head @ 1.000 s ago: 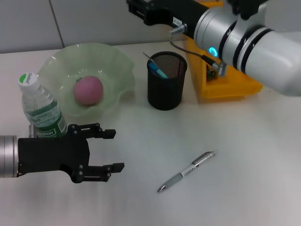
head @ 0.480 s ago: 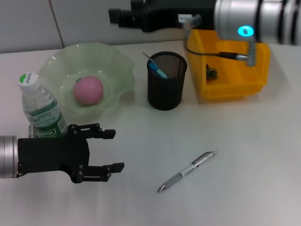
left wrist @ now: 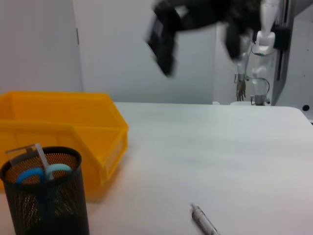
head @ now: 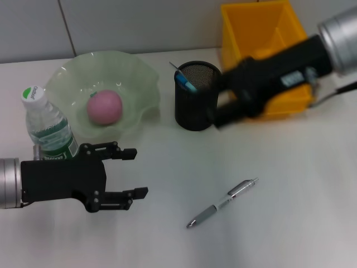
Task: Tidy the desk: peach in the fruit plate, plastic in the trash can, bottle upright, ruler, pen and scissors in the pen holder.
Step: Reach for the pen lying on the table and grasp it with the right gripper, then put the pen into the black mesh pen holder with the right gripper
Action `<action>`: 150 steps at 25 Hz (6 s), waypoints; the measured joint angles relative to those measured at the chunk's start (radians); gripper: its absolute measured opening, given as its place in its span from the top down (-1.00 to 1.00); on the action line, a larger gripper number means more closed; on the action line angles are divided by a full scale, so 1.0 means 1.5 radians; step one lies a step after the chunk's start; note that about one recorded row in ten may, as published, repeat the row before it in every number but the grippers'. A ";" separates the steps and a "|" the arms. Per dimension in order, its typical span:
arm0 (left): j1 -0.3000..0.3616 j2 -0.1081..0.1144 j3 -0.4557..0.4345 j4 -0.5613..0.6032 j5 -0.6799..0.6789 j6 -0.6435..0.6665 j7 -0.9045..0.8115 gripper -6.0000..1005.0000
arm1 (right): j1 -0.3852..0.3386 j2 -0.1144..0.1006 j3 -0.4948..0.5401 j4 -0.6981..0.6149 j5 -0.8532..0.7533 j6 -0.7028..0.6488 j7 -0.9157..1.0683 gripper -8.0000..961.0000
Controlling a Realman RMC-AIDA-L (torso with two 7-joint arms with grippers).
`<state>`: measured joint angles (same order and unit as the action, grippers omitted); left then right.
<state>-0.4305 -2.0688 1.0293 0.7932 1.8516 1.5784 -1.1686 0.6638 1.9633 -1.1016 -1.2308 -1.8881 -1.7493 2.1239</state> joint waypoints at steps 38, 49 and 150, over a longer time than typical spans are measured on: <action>0.009 0.001 0.002 -0.008 -0.044 -0.046 -0.052 -0.57 | 0.175 0.080 -0.270 0.128 -0.465 0.031 -0.210 -0.27; 0.012 -0.001 0.005 -0.009 -0.048 -0.058 -0.059 -0.57 | 0.171 0.082 -0.321 0.155 -0.458 0.072 -0.250 -0.27; 0.013 0.002 -0.025 -0.007 -0.194 -0.030 -0.054 -0.57 | 0.013 0.077 -0.015 0.004 -0.232 0.101 -0.318 0.66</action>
<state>-0.4104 -2.0651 0.9915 0.7819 1.5600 1.5335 -1.2491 0.6826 2.0785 -1.1236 -1.2255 -2.2362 -1.5978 1.6462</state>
